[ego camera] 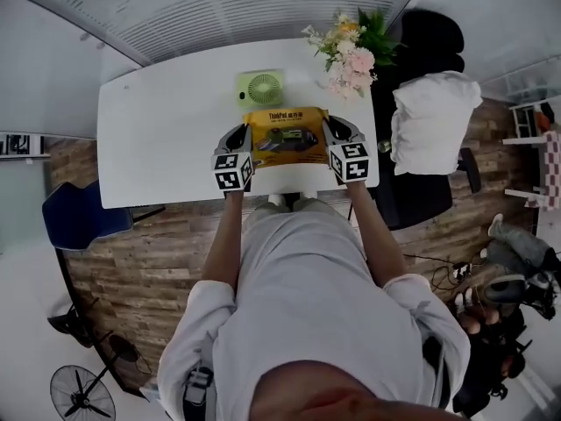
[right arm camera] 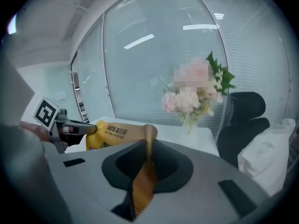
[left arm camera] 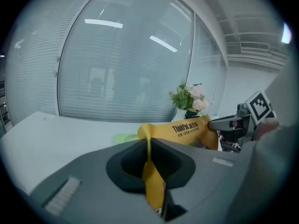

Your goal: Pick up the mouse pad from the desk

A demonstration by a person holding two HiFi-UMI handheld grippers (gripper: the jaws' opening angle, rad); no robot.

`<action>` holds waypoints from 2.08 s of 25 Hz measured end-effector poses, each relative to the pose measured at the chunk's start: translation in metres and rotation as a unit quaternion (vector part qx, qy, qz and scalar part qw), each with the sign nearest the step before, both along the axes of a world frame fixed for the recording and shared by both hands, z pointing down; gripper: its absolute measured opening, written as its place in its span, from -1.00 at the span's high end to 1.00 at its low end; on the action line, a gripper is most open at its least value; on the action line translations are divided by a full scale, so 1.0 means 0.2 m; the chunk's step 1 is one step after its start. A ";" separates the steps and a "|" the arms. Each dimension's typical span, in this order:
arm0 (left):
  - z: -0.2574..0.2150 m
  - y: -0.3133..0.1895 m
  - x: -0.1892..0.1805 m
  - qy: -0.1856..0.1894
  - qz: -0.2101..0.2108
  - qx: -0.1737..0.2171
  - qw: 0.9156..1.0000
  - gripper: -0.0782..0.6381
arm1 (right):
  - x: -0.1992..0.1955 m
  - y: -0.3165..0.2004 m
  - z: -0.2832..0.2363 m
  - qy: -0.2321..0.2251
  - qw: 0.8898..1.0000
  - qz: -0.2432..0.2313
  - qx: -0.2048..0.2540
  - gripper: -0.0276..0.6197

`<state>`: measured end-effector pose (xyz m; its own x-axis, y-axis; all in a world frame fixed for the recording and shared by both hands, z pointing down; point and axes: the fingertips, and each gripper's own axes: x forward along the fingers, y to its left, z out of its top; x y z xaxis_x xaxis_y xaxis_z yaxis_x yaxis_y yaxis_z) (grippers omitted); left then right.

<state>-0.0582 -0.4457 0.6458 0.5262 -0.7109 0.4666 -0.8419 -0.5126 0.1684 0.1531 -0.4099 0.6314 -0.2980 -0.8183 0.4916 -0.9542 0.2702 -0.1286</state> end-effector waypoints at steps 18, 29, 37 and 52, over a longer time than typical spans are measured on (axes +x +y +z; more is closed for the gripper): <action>-1.32 0.14 0.03 0.032 0.014 0.277 0.960 0.71 | 0.03 0.15 -1.25 0.052 0.956 0.020 0.287 0.78; -1.61 0.26 0.03 0.040 0.013 0.332 0.943 0.70 | 0.01 0.25 -1.49 0.048 0.940 0.019 0.338 0.78; -1.63 0.28 0.04 0.038 0.012 0.337 0.941 0.70 | -0.01 0.27 -1.51 0.047 0.938 0.016 0.344 0.81; -1.63 0.29 0.04 0.020 0.010 0.335 0.942 0.70 | 0.01 0.24 -1.50 0.029 0.938 0.011 0.345 0.80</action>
